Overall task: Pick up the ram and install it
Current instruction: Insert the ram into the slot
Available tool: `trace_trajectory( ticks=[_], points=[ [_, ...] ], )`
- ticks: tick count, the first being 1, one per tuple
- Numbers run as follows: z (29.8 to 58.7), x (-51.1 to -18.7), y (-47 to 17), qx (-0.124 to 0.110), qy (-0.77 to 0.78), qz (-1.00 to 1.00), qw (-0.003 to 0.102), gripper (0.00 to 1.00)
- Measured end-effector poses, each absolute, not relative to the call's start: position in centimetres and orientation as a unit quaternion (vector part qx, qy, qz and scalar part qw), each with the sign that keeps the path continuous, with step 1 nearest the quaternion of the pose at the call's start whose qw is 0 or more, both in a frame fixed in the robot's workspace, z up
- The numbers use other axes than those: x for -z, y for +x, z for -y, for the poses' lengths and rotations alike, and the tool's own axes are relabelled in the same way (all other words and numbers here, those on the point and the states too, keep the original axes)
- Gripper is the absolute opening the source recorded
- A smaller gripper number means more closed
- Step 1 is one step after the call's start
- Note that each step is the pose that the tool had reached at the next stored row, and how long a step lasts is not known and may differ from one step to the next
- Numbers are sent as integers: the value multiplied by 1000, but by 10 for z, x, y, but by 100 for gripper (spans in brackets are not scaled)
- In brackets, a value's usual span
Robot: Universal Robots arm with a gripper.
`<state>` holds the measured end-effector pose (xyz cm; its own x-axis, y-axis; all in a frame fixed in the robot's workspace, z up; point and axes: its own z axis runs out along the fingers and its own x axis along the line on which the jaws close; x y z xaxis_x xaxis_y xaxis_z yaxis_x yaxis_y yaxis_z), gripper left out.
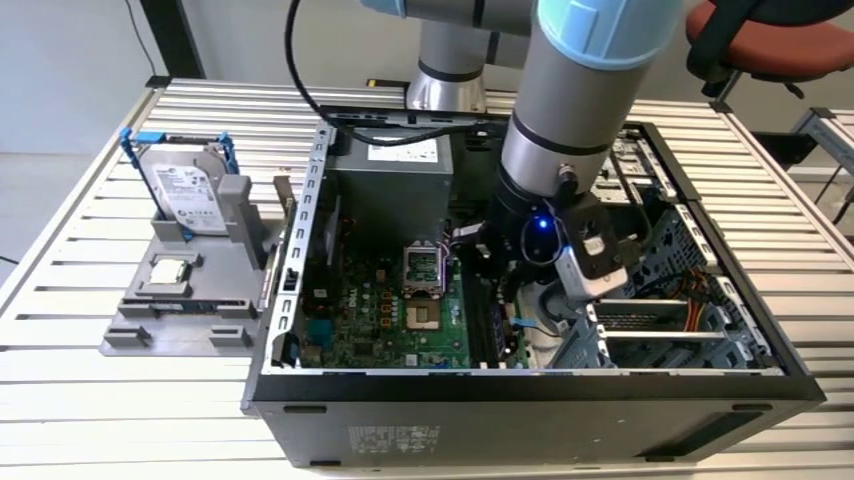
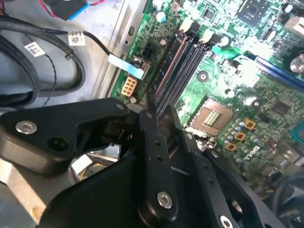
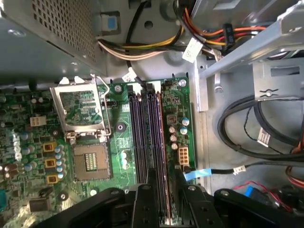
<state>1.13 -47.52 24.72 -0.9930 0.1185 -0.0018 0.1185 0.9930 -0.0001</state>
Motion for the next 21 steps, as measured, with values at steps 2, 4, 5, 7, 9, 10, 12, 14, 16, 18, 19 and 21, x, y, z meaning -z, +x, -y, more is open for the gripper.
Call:
trace_trajectory(
  ticks=[2,4,5,7,9,10,12,14,16,18,19,21],
  points=[
    [475,-256,11,0,59,-998,0,100],
    [475,-263,11,0,60,-998,0,100],
    [475,-265,11,0,60,-998,-1,100],
    [475,-265,11,0,60,-998,-1,100],
    [475,-266,11,0,60,-998,-1,100],
    [475,-266,11,0,60,-998,-1,0],
    [475,-266,11,0,60,-998,-1,0],
    [475,-266,11,0,60,-998,-1,0],
    [475,-267,11,0,60,-998,-1,0],
    [475,-267,11,0,60,-998,-1,0],
    [475,-267,11,0,60,-998,-1,0],
    [475,-268,11,0,60,-998,-1,0]
  ],
)
